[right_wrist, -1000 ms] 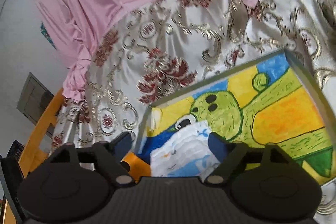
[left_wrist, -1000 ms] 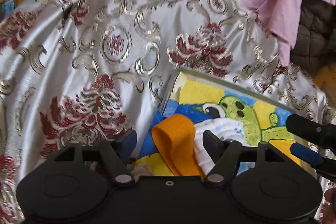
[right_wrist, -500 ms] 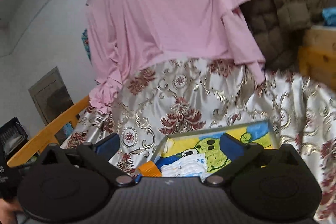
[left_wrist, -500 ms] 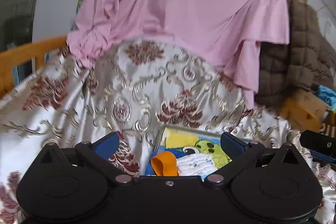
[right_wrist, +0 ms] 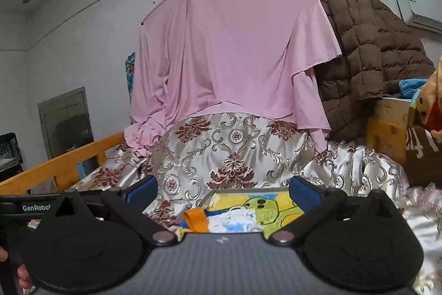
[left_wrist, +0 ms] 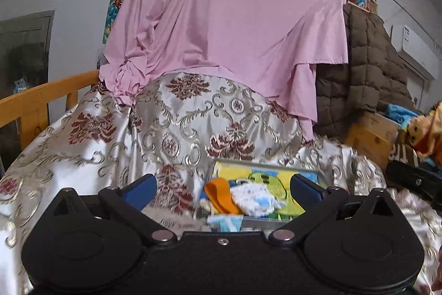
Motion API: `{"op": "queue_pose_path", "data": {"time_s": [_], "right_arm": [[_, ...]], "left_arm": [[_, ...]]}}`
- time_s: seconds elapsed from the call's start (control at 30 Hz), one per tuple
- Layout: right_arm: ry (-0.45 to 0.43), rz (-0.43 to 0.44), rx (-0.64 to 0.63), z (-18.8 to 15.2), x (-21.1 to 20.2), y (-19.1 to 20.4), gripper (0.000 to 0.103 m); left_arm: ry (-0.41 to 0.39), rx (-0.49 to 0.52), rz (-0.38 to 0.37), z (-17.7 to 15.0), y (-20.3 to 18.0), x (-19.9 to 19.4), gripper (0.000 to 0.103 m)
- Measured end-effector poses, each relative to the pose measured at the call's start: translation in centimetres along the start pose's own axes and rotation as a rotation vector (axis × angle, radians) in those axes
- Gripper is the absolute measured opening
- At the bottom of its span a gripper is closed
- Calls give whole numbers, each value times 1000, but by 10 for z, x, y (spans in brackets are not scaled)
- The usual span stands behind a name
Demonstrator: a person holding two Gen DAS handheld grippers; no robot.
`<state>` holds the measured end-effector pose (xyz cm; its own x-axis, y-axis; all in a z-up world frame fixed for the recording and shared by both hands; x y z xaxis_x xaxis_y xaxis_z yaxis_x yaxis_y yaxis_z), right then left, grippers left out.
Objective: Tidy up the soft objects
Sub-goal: 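Open both tools to drop the strap and cloth into the tray, then move both tools back over the remaining pile of soft items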
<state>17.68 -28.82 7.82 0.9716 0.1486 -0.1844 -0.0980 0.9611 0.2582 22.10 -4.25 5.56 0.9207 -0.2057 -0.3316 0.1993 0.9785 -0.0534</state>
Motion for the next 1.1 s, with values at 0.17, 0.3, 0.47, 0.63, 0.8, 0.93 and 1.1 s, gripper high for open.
{"op": "queue_pose_path", "data": {"time_s": [0.17, 0.3, 0.47, 0.63, 0.8, 0.93, 1.1], "right_arm": [[2, -18, 10, -19, -34, 6, 103], [26, -29, 24, -33, -52, 8, 103], [54, -52, 18, -50, -74, 14, 103], [80, -112, -32, -68, -91, 21, 103], [146, -188, -108, -96, -100, 27, 103], [189, -228, -144, -114, -99, 31, 103], [263, -265, -194, -129, -92, 34, 103]], "left_arm": [[34, -6, -9, -18, 9, -33, 102], [72, 1, -6, -31, 17, -52, 102], [106, 18, -6, -49, 24, -71, 102], [160, 36, -51, -69, 23, -78, 102], [225, 74, -111, -85, 15, -72, 102], [275, 86, -171, -96, 3, -65, 102], [337, 127, -205, -109, -8, -54, 102]]}}
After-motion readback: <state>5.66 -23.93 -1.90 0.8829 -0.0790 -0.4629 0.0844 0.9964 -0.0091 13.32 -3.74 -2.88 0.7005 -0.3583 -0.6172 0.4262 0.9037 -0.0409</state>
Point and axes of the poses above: each gripper's, at about its wrist camera, not at the fingertips, and x roughly the way its jaws point, y to its left, z to its top, the point moved 5 cm from there along x, roughly the way its jaws point, and after that the axes turned 7 degrees about x, right-handed, at the moved point
